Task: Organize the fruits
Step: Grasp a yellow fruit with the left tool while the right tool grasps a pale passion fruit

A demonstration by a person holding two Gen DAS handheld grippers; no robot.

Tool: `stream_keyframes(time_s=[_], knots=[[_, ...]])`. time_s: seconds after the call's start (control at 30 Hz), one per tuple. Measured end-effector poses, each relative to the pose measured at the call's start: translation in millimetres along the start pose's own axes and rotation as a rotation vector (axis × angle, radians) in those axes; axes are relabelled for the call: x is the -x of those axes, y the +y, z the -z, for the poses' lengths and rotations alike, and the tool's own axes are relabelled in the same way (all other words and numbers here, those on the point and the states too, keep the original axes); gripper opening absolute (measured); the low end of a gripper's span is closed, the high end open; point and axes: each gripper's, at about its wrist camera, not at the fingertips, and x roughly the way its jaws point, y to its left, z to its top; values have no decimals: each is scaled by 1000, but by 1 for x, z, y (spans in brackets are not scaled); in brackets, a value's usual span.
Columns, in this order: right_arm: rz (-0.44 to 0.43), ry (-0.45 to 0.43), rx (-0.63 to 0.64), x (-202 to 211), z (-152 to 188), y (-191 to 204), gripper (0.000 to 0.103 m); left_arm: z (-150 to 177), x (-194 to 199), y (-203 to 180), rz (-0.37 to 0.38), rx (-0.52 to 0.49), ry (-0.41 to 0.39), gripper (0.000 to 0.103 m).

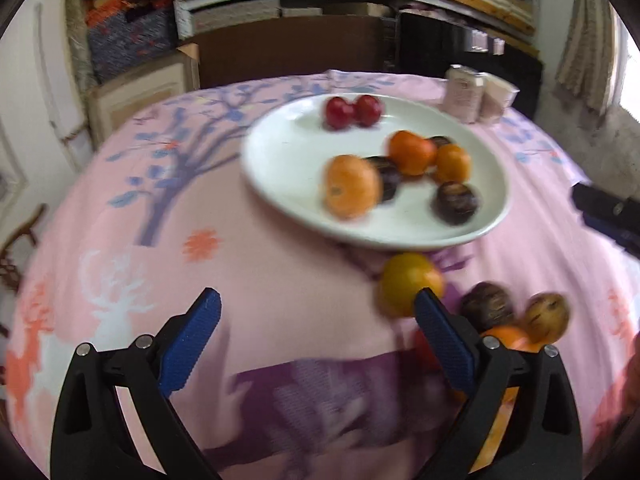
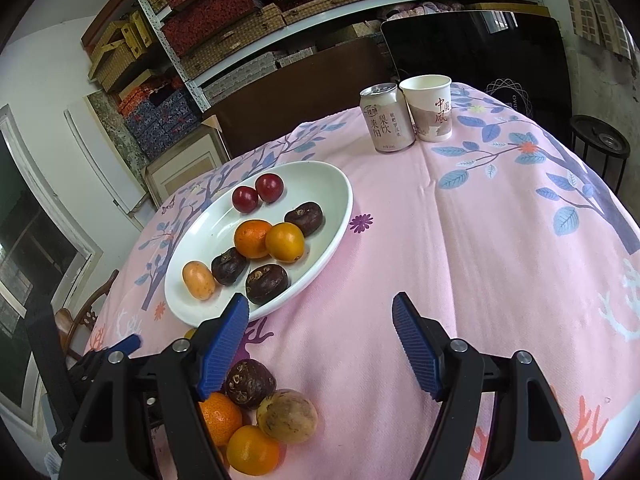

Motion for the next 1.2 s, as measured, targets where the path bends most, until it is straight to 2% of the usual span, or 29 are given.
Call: stream_keyframes(time_s=[0.07,0.17,0.2,0.3,0.4,0.6,0.63,0.7,0.8,0.9,1.07,1.2], knots=[[-4,-1,-6,0,0,-1,75,4,4,15,-55,21,-2,95],[-8,-3,-6,2,0,0,75,7,14,32,11,96,-21,95],[-10,-3,-3,2,0,0,75,5,16,30,31,93,-35,95],[-5,-2,7,1,1,2,75,6,17,9,62,21,-47,95],[-3,1,5,1,2,2,75,11,13,-10,47,-53,-37,95],[-3,6,11,0,2,2,75,17,8,-10,53,-57,-15,95],[-3,8,15,0,2,2,75,17,6,-9,54,-54,-13,93],[-2,10,26,0,3,4,75,18,0,-6,77,-47,11,78],[-3,12,31,0,4,6,75,19,-3,-2,141,-22,31,71],[-1,17,31,-1,5,6,75,20,-1,-7,145,-41,21,65],[11,34,55,-4,10,10,75,17,-6,-13,238,-51,34,38],[26,54,72,-1,20,8,75,16,-7,-13,251,-40,35,37]])
